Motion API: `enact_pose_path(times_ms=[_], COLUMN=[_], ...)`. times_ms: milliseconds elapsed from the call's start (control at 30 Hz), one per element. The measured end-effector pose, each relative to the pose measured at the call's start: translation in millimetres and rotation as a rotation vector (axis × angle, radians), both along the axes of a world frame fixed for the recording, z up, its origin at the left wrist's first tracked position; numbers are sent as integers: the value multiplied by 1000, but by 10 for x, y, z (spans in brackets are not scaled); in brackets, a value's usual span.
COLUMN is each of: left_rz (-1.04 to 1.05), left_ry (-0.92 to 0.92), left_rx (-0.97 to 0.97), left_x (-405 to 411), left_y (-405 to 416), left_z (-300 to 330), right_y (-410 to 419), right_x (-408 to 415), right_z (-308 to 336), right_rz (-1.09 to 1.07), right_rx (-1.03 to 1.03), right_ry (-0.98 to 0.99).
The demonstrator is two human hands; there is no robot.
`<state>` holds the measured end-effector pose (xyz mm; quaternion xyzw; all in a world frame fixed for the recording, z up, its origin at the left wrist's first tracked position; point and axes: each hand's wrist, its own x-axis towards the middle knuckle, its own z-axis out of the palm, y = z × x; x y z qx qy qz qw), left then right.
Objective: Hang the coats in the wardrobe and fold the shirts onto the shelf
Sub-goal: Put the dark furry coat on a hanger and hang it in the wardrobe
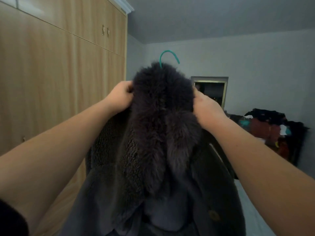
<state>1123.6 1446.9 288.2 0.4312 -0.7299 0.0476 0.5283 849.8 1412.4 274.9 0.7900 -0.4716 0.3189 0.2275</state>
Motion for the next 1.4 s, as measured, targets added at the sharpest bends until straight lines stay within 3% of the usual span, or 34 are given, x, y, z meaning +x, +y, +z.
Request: enact_pose_path(times_ms=[100, 233, 400, 500, 633, 800, 933, 1067, 1133, 1233, 1400], left_rz=[9, 230, 250, 48, 125, 479, 440, 318, 256, 247, 234], left_ry=[-60, -239, -37, 121, -130, -380, -200, -228, -128, 138, 238], left_rx=[-4, 23, -207, -58, 115, 178, 199, 280, 333, 248, 176], left_x=[84, 234, 439, 437, 430, 324, 543, 715, 844, 1065, 1548], left_y=[26, -32, 271, 657, 937, 941, 736, 647, 549, 435, 493], left_z=[-150, -356, -963, -1565, -2107, -2274, -2018, -1763, -1669, -1460, -1085], right_y=[164, 323, 456, 529, 564, 600, 615, 608, 635, 717, 830], right_x=[82, 167, 230, 233, 321, 553, 669, 687, 691, 697, 477], right_z=[-90, -163, -172, -142, -130, -216, -313, -403, -442, -566, -859], right_rz=[-39, -150, -215, -230, -210, -202, -213, -270, -295, -282, -336], right_rx=[35, 21, 41, 51, 97, 188, 193, 198, 217, 286, 397], right_ry=[-7, -88, -147, -217, -325, -393, -387, -230, -204, -243, -150])
